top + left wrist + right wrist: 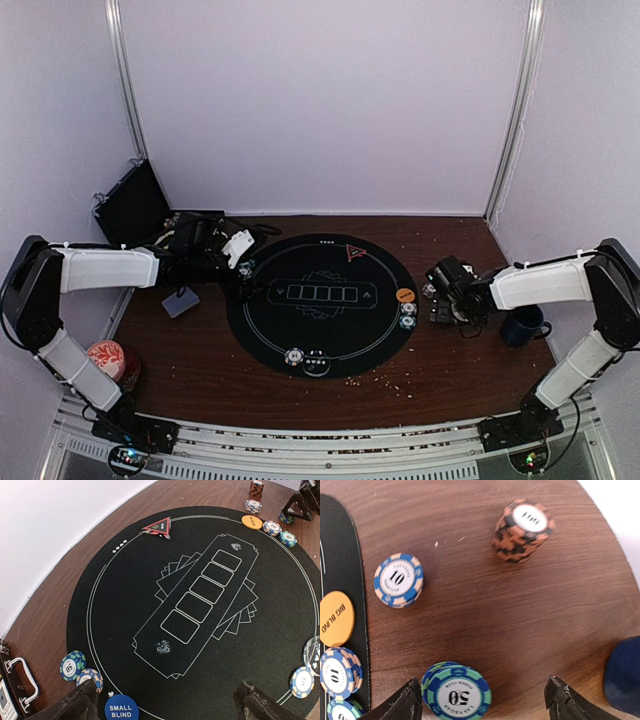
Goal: Distribute texas hold em gaming equipment
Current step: Place the poker chips pile in the big blind area, then pick up the pile of poker chips from the pile of poker chips, then place the poker chips pile in the dealer area.
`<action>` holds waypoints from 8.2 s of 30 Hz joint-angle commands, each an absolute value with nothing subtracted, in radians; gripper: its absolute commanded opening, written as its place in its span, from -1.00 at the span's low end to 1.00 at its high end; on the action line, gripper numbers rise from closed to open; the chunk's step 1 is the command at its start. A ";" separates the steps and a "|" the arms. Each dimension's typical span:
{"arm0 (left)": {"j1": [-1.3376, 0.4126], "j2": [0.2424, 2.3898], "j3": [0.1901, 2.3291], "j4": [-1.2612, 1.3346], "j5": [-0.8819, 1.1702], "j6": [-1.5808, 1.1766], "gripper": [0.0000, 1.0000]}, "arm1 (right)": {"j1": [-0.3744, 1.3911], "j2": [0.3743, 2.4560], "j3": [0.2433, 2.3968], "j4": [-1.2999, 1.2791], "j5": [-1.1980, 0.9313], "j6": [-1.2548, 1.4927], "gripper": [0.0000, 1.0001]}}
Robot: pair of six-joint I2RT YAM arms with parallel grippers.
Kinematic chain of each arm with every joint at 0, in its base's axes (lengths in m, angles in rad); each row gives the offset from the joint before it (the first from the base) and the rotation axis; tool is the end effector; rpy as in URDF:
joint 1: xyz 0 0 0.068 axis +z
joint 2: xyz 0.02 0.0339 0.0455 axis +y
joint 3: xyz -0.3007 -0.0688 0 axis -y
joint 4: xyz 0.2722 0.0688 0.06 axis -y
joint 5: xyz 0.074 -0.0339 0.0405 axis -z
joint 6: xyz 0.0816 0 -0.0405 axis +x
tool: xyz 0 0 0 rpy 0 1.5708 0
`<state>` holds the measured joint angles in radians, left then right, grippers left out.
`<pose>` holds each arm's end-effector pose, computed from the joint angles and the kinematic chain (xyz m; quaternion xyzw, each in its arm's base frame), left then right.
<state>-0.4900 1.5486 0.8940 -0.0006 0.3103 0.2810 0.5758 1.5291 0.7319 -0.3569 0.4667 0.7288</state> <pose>0.3289 -0.2037 0.2036 0.3965 0.7955 -0.1834 0.4198 0.2716 0.1326 0.1268 0.1204 0.9454 -0.0576 0.2972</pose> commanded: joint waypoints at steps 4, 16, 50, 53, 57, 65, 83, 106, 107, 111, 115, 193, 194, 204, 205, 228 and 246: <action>-0.488 1.553 0.911 0.040 0.308 0.274 0.96 | 0.570 1.578 0.736 -0.318 0.441 0.712 0.70; -0.487 1.555 0.911 0.042 0.307 0.275 0.96 | 0.569 1.578 0.722 -0.292 0.420 0.709 0.33; -0.487 1.557 0.913 0.042 0.309 0.275 0.96 | 0.571 1.626 0.724 -0.262 0.396 0.696 -0.01; -0.487 1.558 0.912 0.042 0.308 0.275 0.96 | 0.571 1.627 0.725 -0.261 0.395 0.693 -0.18; -0.487 1.558 0.912 0.042 0.308 0.275 0.96 | 0.573 1.625 0.727 -0.267 0.401 0.695 -0.15; -0.487 1.559 0.912 0.042 0.307 0.274 0.96 | 0.575 1.606 0.732 -0.285 0.428 0.700 0.04; -0.488 1.562 0.912 0.041 0.308 0.274 0.96 | 0.574 1.554 0.719 -0.265 0.426 0.689 0.02; -0.488 1.558 0.913 0.040 0.310 0.273 0.96 | 0.574 1.596 0.719 -0.270 0.426 0.693 0.00; -0.487 1.558 0.913 0.040 0.310 0.273 0.96 | 0.574 1.594 0.719 -0.270 0.426 0.693 0.00; -0.488 1.557 0.912 0.040 0.310 0.273 0.96 | 0.574 1.594 0.716 -0.265 0.424 0.692 -0.03; -0.488 1.558 0.912 0.041 0.311 0.273 0.96 | 0.574 1.597 0.717 -0.262 0.420 0.691 -0.11; -0.341 1.518 0.875 0.177 0.263 0.114 0.96 | 1.289 2.313 1.720 -0.389 0.234 0.258 -0.19; -0.341 1.518 0.876 0.175 0.262 0.114 0.96 | 1.289 2.315 1.720 -0.393 0.239 0.259 -0.18; -0.341 1.519 0.876 0.175 0.264 0.114 0.96 | 1.288 2.306 1.707 -0.405 0.250 0.262 -0.16; -0.341 1.519 0.877 0.174 0.265 0.114 0.96 | 1.288 2.307 1.707 -0.406 0.250 0.262 -0.16; -0.340 1.519 0.877 0.173 0.268 0.116 0.96 | 1.280 2.263 1.690 -0.428 0.274 0.281 0.87; -0.341 1.522 0.879 0.170 0.275 0.117 0.96 | 1.250 2.203 1.593 -0.436 0.160 0.281 1.00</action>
<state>-0.3485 1.5162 0.8768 0.1337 0.2581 0.1215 1.2583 2.2272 1.6222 -0.4000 0.1829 0.2844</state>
